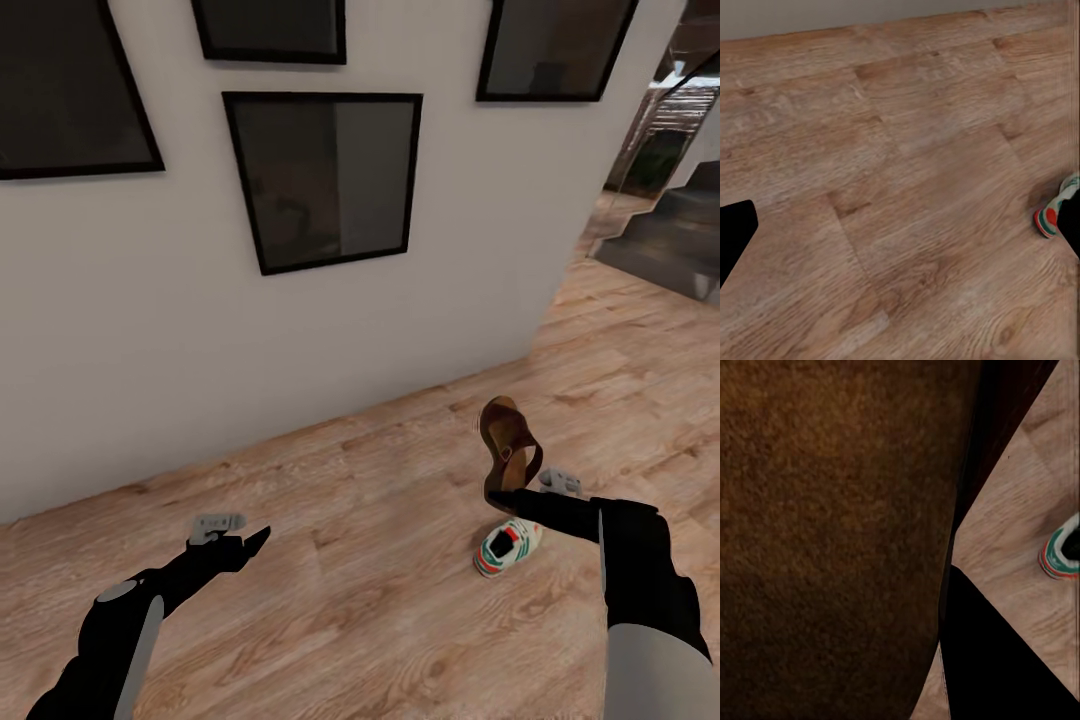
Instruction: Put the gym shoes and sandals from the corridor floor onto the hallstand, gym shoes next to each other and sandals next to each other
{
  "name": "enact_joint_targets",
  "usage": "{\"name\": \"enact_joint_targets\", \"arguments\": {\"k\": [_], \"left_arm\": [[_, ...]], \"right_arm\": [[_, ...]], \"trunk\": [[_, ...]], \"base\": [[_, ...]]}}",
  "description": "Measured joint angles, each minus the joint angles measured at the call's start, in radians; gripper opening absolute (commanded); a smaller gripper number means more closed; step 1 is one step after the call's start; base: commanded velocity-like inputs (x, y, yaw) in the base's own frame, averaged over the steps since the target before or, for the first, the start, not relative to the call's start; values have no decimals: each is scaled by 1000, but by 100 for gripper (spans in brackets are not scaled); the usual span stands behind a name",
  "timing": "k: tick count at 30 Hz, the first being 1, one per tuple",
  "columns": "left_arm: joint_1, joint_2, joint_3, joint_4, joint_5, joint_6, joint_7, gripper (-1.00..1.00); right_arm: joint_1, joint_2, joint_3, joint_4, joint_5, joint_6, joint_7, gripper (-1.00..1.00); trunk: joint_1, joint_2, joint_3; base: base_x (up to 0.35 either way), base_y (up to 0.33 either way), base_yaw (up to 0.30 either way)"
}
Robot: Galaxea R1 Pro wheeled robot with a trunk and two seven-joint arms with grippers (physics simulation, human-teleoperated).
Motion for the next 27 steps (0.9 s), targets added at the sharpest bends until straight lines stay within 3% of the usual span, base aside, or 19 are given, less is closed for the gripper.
{"name": "enact_joint_targets", "arguments": {"k": [17, 27], "left_arm": [[0, 0, 0, 0, 0, 0, 1, 100], [0, 0, 0, 0, 0, 0, 1, 100]], "right_arm": [[0, 0, 0, 0, 0, 0, 0, -100], [0, 0, 0, 0, -2, 1, 1, -100]], "trunk": [[0, 0, 11], [0, 0, 17]], "base": [[13, 17, -300], [217, 183, -294]]}}
